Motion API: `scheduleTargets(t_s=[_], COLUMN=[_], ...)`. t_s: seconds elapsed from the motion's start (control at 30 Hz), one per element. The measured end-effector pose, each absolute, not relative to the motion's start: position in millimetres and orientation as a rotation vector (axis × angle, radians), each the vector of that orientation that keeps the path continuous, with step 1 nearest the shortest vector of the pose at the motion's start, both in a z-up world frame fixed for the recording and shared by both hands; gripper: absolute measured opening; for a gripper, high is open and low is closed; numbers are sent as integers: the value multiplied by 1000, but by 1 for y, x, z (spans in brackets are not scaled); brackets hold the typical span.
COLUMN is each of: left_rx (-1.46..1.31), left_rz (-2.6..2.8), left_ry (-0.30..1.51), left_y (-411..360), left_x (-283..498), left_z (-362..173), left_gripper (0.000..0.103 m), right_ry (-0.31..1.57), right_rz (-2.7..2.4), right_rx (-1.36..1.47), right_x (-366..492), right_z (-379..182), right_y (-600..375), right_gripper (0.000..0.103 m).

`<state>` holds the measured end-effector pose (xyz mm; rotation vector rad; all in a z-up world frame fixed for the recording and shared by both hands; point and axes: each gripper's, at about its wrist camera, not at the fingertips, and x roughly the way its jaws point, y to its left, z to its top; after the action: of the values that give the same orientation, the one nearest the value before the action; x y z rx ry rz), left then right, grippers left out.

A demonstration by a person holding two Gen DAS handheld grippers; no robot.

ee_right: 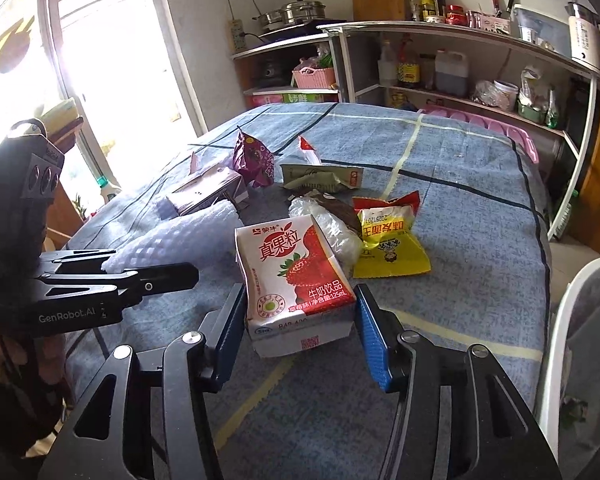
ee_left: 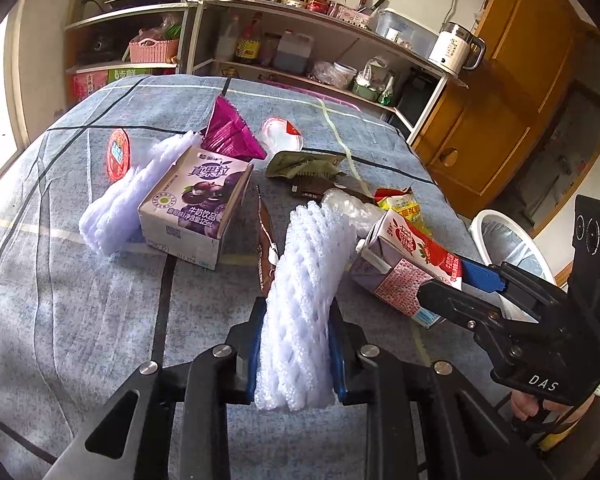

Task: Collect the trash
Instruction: 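Carry the foam net and milk carton over the white bin with both grippers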

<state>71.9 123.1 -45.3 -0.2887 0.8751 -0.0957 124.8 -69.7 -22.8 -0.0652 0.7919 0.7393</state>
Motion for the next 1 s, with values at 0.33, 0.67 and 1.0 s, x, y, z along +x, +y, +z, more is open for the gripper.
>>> scheduleTargets(t_s=[0.33,0.67,1.0], left_rx=[-248,-226,-146], left_rz=[-147,-188,-106], left_ry=[838,926,877], left_y=[97,77,77], left_x=[66,69,55], left_z=[-25,-51,-45], left_gripper=[27,27,54], right_ry=[752,782,786], right_rz=[677,630,617], right_rx=[50,49,61], right_x=[111,99,97], right_z=[-4,-17,-20], right_y=[-105,-119,-121], right_gripper=[54,54,54])
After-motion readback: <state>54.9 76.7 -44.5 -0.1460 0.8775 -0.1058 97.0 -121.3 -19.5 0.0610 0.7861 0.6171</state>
